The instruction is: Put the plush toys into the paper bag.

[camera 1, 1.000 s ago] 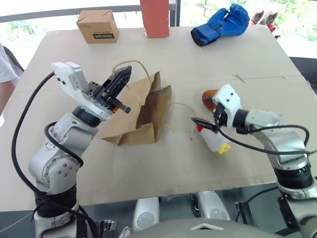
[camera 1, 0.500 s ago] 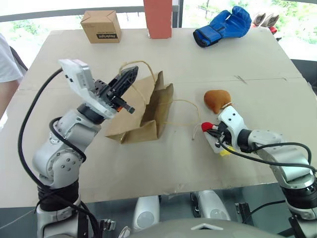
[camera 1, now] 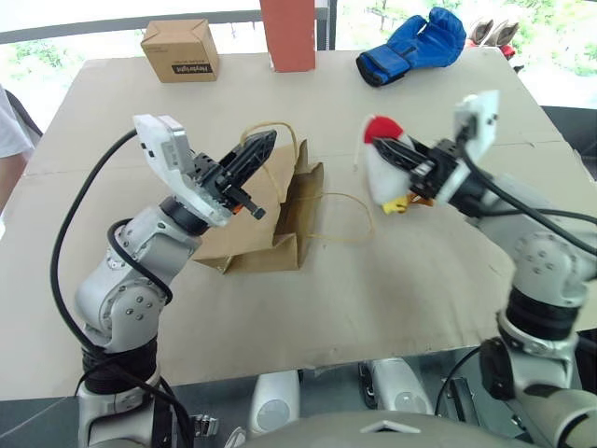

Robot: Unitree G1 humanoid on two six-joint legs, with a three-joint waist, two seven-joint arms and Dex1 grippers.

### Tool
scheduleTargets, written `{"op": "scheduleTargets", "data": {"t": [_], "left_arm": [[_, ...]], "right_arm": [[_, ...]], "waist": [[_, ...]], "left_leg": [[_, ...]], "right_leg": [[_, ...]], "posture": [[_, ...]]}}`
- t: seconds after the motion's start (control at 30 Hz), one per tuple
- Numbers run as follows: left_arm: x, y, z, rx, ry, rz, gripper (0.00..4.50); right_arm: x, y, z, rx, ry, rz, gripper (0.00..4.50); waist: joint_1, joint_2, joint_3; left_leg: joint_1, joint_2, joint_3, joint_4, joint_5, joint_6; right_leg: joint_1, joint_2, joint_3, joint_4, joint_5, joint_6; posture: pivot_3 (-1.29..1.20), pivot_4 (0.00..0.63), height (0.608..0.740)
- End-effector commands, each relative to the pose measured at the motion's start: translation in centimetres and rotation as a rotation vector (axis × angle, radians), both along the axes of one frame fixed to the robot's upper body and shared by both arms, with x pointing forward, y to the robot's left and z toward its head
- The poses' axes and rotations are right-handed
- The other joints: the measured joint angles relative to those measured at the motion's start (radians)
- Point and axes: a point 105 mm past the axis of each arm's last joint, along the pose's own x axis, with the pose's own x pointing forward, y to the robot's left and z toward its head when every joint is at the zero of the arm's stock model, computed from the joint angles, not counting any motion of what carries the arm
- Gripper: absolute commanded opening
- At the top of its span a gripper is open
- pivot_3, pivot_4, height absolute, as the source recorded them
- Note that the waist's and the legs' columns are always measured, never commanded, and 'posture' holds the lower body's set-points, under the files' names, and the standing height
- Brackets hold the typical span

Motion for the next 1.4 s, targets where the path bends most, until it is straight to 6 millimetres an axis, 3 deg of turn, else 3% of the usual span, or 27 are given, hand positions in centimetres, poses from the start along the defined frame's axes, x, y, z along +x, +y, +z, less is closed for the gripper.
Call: {"op": "scheduleTargets", "data": {"t": [0.03, 0.17, 0.47, 0.73, 1.0, 1.03, 1.2, 1.3, 1.4], "left_arm": [[-0.3, 0.0, 1.4, -0.025, -0.053, 0.003, 0.00], [-0.5, -0.3, 1.7, -0.035, -0.060, -0.007, 0.00], [-1.1, -1.1, 0.9, -0.017, -0.045, -0.045, 0.00], [-1.9, -1.5, -0.2, -0.034, -0.002, -0.060, 0.00], [-2.4, -1.7, -0.4, -0.098, 0.025, -0.052, 0.00], [-2.4, -1.7, -0.4, -0.105, 0.028, -0.049, 0.00], [-2.2, -0.8, 0.0, -0.167, 0.043, -0.016, 0.00], [-2.1, -0.2, -0.1, -0.191, 0.057, 0.007, 0.00], [-1.8, 1.1, -0.2, -0.219, 0.073, 0.052, 0.00]], "right_arm": [[-0.2, 4.8, -1.5, -0.093, -0.038, 0.095, 0.08], [-0.7, 7.9, -4.7, -0.257, -0.041, 0.236, 0.08], [0.4, 12.5, -7.0, -0.365, 0.025, 0.382, 0.08], [2.6, 14.4, -6.7, -0.149, 0.355, 0.419, 0.08], [3.4, 16.5, -8.6, -0.078, 0.548, 0.376, 0.08], [3.3, 16.7, -8.6, -0.066, 0.552, 0.379, 0.77], [2.8, 16.5, -8.2, -0.018, 0.529, 0.412, 2.91], [2.2, 15.2, -7.9, -0.046, 0.477, 0.419, 4.28], [1.6, 12.8, -7.3, -0.092, 0.395, 0.404, 4.47]], "waist": [[0.002, 0.000, 0.000], [0.006, 0.000, 0.000], [0.002, 0.000, 0.000], [0.002, 0.000, 0.000], [0.001, 0.000, 0.000], [0.001, 0.000, 0.000], [0.002, 0.000, 0.000], [0.002, -0.001, -0.001], [0.006, 0.000, -0.001]], "left_leg": [[0.000, 0.000, 0.000, 0.000, 0.000, 0.000], [-0.014, 0.000, -0.001, 0.001, 0.000, 0.000], [-0.012, 0.000, -0.001, 0.001, 0.001, 0.000], [-0.012, 0.000, -0.001, 0.001, 0.001, 0.000], [-0.012, 0.000, -0.002, 0.001, 0.001, 0.000], [-0.012, 0.000, -0.002, 0.001, 0.000, 0.000], [-0.013, 0.000, -0.002, 0.001, 0.000, 0.000], [-0.012, 0.000, -0.002, 0.001, 0.000, 0.000], [-0.013, 0.000, -0.002, 0.001, 0.000, 0.000]], "right_leg": [[0.000, 0.000, 0.000, 0.000, 0.000, 0.000], [-0.012, 0.000, -0.001, 0.001, 0.001, 0.000], [-0.012, 0.001, -0.001, 0.003, 0.001, 0.000], [-0.012, 0.001, -0.001, 0.003, 0.001, 0.000], [-0.012, 0.001, -0.002, 0.003, 0.001, 0.000], [-0.012, 0.001, -0.002, 0.003, 0.001, 0.000], [-0.012, 0.001, -0.002, 0.003, 0.001, 0.000], [-0.012, 0.001, -0.002, 0.003, 0.001, 0.000], [-0.012, 0.000, -0.002, 0.003, 0.001, 0.000]], "posture": [[0.00, 0.150, 0.740], [0.00, 0.150, 0.740], [0.00, 0.150, 0.740], [0.00, 0.150, 0.740], [0.00, 0.150, 0.740], [0.00, 0.150, 0.740], [0.00, 0.150, 0.740], [0.00, 0.150, 0.740], [0.00, 0.150, 0.740]]}}
